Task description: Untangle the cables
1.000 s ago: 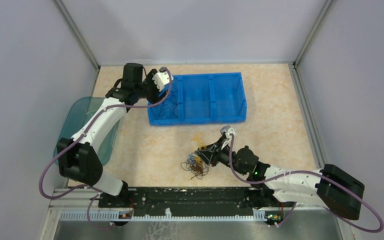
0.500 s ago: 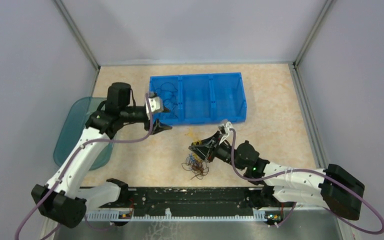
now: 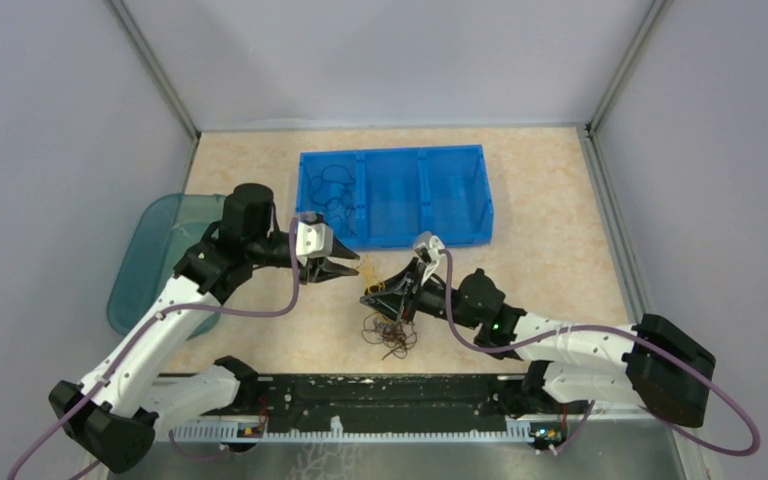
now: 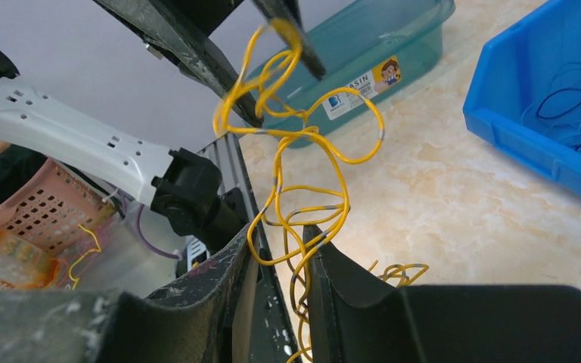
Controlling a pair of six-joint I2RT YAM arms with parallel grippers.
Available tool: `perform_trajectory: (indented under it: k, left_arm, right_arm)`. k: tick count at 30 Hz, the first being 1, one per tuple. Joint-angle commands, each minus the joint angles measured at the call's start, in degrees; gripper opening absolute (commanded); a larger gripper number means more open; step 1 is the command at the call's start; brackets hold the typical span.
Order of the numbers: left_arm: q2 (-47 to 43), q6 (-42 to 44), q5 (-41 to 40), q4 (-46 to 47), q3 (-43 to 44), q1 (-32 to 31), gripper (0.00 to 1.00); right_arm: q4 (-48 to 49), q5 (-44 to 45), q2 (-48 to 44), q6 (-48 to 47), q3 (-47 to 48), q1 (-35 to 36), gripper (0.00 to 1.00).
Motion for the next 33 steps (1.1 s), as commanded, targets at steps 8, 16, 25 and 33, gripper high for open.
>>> perform_trajectory:
  k: [8,16,25,33]
  left_arm:
    - [-0.6,-0.81,3.05,-2.71,0.89,-2.13,0.02]
    - [-3.1,1.43,-2.72,-0.7,1.37,-2.21,0.01]
    - [-5.53,0.46,-3.56,-3.3,4.36,-2.23,0.01]
    - [-5.92,-5.2,-1.75,-3.77,4.83,-2.29,0.06]
  right_arm:
    - [1.72,0.23,-0.11,-1.42,1.21,0.39,0.35]
    - [2.99,4.0,-1.58,-0.61,-4.5,0.41,0.39]
    - [4.02,9.07,-5.07,1.6,-13.77,0.4,0.3]
    - [-3.62,11.03,-12.71,-2.03,-10.05,0.4,0.59]
